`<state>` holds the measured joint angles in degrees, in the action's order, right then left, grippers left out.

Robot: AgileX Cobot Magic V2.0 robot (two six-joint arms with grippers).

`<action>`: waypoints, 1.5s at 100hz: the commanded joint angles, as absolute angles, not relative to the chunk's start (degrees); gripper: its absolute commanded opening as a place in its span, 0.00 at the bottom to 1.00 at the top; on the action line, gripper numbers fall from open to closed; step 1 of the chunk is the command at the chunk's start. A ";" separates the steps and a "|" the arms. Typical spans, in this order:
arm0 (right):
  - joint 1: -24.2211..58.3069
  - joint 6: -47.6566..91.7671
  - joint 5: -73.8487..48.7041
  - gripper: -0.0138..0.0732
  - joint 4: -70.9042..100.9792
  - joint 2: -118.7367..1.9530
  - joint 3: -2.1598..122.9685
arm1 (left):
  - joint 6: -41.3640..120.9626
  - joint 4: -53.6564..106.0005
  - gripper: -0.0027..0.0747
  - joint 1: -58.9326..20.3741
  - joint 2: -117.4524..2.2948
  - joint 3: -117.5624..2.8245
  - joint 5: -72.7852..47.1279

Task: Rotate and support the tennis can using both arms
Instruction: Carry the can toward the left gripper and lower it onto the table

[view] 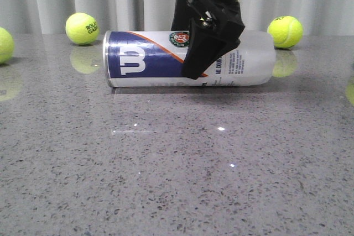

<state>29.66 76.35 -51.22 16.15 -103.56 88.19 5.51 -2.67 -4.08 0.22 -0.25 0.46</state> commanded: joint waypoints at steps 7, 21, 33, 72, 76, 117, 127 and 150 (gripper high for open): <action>29.62 76.54 -50.11 0.91 16.96 -100.54 89.92 | 5.09 -2.31 0.01 -3.90 2.31 2.58 5.20; 29.57 76.39 -50.11 0.91 16.96 -100.27 89.92 | 5.09 -2.31 0.01 -3.90 2.31 2.58 5.20; 29.57 76.40 -50.11 0.91 16.96 -99.70 89.92 | 5.09 -2.31 0.01 -3.90 2.31 2.58 5.20; 29.57 76.40 -51.08 0.91 16.96 -98.30 89.92 | 5.09 -2.31 0.01 -3.90 2.31 2.58 5.20; 29.57 76.40 -51.37 0.91 16.96 -98.09 89.92 | 5.09 -2.31 0.01 -3.90 2.31 2.58 5.20; 29.57 76.40 -54.90 0.91 16.96 -97.72 89.92 | 5.09 -2.31 0.01 -3.90 2.31 2.58 5.20; 29.57 76.40 -54.96 0.91 16.96 -97.72 89.92 | 5.09 -2.31 0.01 -3.90 2.31 2.58 5.20; 29.57 75.93 -56.29 0.91 16.96 -97.42 89.92 | 5.09 -2.31 0.01 -3.90 2.31 2.58 5.20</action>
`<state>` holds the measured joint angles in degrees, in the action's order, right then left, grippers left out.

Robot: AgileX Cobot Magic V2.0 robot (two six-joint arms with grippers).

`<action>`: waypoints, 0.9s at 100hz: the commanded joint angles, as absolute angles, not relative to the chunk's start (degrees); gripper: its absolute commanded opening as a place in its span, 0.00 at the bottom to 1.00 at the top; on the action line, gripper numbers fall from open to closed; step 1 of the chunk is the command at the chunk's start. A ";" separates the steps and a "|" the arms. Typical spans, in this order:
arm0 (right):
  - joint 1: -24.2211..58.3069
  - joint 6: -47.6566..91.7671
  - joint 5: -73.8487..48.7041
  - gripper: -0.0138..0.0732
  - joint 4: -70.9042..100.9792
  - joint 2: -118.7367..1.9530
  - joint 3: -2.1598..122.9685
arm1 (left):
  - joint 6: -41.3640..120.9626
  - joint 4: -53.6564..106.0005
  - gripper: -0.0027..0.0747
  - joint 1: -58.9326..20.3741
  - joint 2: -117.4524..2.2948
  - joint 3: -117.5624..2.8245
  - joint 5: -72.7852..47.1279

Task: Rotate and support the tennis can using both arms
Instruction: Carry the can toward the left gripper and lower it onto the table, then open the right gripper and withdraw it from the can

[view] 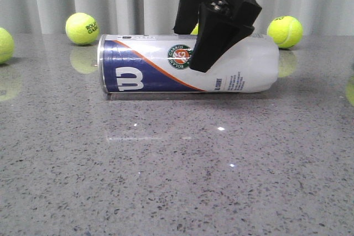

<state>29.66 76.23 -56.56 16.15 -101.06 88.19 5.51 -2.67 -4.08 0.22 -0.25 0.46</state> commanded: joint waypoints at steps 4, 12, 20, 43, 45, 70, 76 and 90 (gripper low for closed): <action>29.57 74.68 -56.39 0.91 16.96 -96.92 89.92 | 5.09 -2.31 0.01 -3.90 2.31 2.58 5.20; 29.57 69.70 -56.39 0.91 16.96 -95.49 89.92 | 5.09 -2.31 0.01 -3.90 2.31 2.58 5.20; 29.57 63.25 -55.87 0.91 16.96 -93.04 89.92 | 5.09 -2.31 0.01 -3.90 2.31 2.58 5.20; 29.16 48.67 -50.64 0.91 16.90 -84.13 89.92 | 5.09 -2.31 0.01 -3.90 2.31 2.58 5.20; 28.99 47.24 -50.30 0.91 16.90 -83.27 89.92 | 5.09 -2.31 0.01 -3.90 2.31 2.58 5.20; 22.33 25.24 -47.58 0.91 14.47 -73.31 89.78 | 5.09 -2.31 0.01 -3.90 2.31 2.58 5.20; 20.04 23.10 -47.20 0.91 12.63 -70.83 89.13 | 5.09 -2.31 0.01 -3.90 2.31 2.58 5.20; 13.91 16.77 -43.65 0.91 7.34 -65.18 85.71 | 5.09 -2.31 0.01 -3.90 2.31 2.58 5.20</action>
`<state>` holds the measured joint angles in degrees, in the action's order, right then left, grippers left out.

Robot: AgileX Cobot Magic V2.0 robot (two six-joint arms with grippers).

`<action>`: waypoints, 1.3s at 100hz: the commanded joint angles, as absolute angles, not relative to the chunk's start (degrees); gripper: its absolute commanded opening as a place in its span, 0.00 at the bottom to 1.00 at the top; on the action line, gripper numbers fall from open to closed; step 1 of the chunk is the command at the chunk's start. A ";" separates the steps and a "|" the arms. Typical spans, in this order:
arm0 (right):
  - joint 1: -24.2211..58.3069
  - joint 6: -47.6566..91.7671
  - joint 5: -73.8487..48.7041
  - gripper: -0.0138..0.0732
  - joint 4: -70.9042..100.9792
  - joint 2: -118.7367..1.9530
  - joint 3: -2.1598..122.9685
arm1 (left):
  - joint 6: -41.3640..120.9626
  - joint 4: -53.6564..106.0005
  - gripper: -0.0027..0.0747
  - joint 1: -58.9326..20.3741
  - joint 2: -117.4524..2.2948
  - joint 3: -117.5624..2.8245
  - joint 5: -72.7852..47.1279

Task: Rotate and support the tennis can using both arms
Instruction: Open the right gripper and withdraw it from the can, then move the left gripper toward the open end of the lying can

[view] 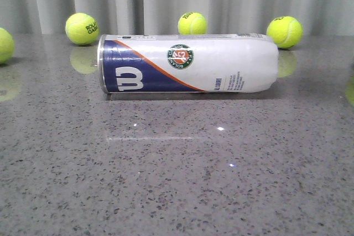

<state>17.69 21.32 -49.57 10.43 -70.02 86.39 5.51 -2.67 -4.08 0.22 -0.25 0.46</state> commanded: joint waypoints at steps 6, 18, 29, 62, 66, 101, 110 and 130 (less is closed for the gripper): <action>11.26 14.73 -42.29 0.91 5.62 -62.87 83.24 | 5.09 -2.31 0.01 -3.90 2.31 2.58 5.20; 5.96 13.60 -40.49 0.91 5.33 -57.92 77.97 | 5.09 -2.31 0.01 -3.90 2.31 2.58 5.20; 2.58 13.27 -39.83 0.91 5.33 -52.84 71.74 | 5.09 -2.31 0.01 -3.90 2.31 2.58 5.20; -3.93 8.28 -29.95 0.91 5.33 -30.76 48.40 | 5.09 -2.31 0.01 -3.90 2.31 2.58 5.20; -3.95 7.62 -28.69 0.91 5.33 -27.66 45.60 | 5.09 -2.31 0.01 -3.90 2.31 2.58 5.20; -4.02 7.11 -18.89 0.91 5.33 -10.88 27.94 | 5.09 -2.31 0.01 -3.90 2.31 2.58 5.20; -4.02 7.11 -13.24 0.91 5.33 -10.74 24.95 | 5.09 -2.31 0.01 -3.90 2.31 2.58 5.20; -4.02 7.11 -5.96 0.90 5.33 -10.74 20.90 | 5.09 -2.31 0.01 -3.90 2.31 2.58 5.20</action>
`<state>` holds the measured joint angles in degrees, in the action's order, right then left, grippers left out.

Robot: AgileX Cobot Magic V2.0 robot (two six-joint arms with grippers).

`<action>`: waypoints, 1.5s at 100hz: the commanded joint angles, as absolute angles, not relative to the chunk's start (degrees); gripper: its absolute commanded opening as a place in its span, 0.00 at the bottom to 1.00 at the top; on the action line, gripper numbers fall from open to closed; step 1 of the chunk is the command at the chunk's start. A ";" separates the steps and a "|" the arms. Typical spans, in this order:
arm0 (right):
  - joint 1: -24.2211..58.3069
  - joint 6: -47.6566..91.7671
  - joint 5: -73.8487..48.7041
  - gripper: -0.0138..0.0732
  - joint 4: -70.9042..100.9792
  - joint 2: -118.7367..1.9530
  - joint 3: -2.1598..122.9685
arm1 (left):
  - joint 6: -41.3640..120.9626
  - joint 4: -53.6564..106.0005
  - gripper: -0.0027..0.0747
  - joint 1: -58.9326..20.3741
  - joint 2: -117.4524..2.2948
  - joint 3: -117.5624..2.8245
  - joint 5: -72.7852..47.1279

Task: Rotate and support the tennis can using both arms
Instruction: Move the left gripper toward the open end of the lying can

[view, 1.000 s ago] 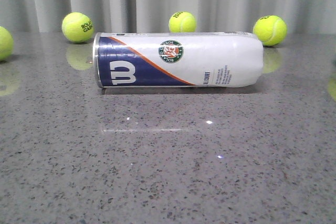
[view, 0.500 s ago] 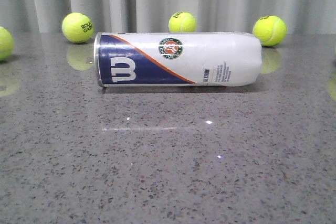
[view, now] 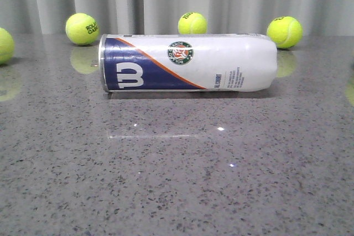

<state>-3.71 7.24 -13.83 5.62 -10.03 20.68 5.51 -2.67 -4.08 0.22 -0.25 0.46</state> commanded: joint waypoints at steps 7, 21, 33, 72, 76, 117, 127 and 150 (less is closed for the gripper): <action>-4.02 7.11 -5.77 0.83 5.33 -10.74 20.23 | 5.09 -2.31 0.01 -3.90 2.31 2.58 5.20; -4.02 7.11 -6.08 0.55 5.33 -10.74 19.96 | 5.09 -2.31 0.01 -3.90 2.31 2.58 5.20; -4.02 7.11 -6.19 0.26 5.33 -10.74 19.96 | 5.09 -2.31 0.01 -3.90 2.31 2.58 5.20; -4.02 7.11 -6.22 0.08 5.33 -10.74 19.96 | 5.09 -2.31 0.01 -3.90 2.31 2.58 5.20; -4.02 7.11 -6.22 0.08 5.33 -10.74 19.96 | 5.09 -2.31 0.01 -3.90 2.31 2.58 5.20; -4.02 7.11 -6.22 0.08 5.33 -10.74 19.96 | 5.09 0.67 0.01 -3.90 2.31 1.66 8.71; -4.02 7.11 -6.22 0.08 5.33 -10.74 19.96 | 5.09 3.50 0.01 -3.90 2.31 -1.51 6.53; -4.02 7.11 -6.22 0.08 5.33 -10.74 19.96 | 5.09 9.35 0.01 -3.90 -3.77 -17.65 -10.80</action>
<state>-3.71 7.12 -11.28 5.62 -10.00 18.43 5.51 7.75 -4.08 -0.45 -9.82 -8.45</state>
